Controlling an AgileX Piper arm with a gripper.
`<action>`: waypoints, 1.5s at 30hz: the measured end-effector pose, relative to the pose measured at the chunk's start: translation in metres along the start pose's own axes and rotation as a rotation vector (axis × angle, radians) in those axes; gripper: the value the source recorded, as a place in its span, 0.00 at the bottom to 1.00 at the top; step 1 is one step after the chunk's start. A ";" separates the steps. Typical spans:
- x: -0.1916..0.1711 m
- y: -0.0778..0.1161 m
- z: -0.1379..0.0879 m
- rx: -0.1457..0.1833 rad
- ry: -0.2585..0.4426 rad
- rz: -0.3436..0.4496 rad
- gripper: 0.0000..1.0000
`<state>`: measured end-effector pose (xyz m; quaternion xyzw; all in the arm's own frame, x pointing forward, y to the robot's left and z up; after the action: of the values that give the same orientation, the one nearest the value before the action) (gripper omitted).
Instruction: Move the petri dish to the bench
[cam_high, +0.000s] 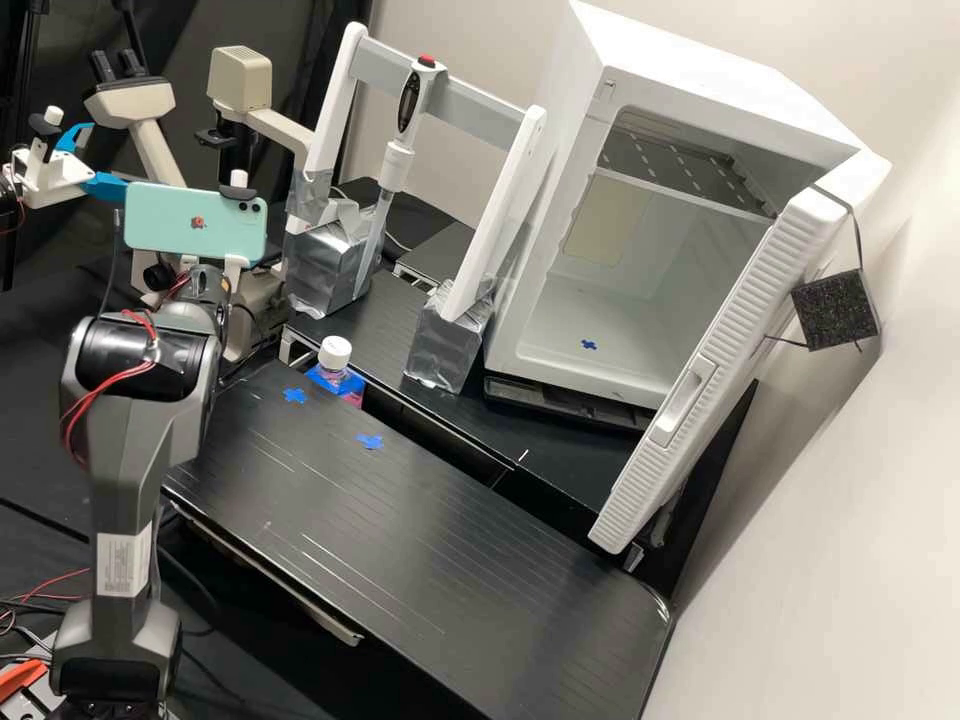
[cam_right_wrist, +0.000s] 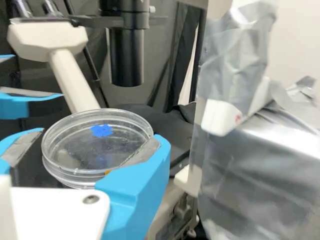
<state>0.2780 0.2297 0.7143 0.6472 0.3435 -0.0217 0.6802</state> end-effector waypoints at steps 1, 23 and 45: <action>-0.008 -0.001 0.000 0.000 0.007 0.005 0.00; -0.186 -0.033 0.066 -0.008 0.041 0.164 0.00; -0.261 0.000 0.138 -0.011 -0.349 0.316 0.00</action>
<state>0.1396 -0.0025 0.8333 0.6757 0.1152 -0.0243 0.7277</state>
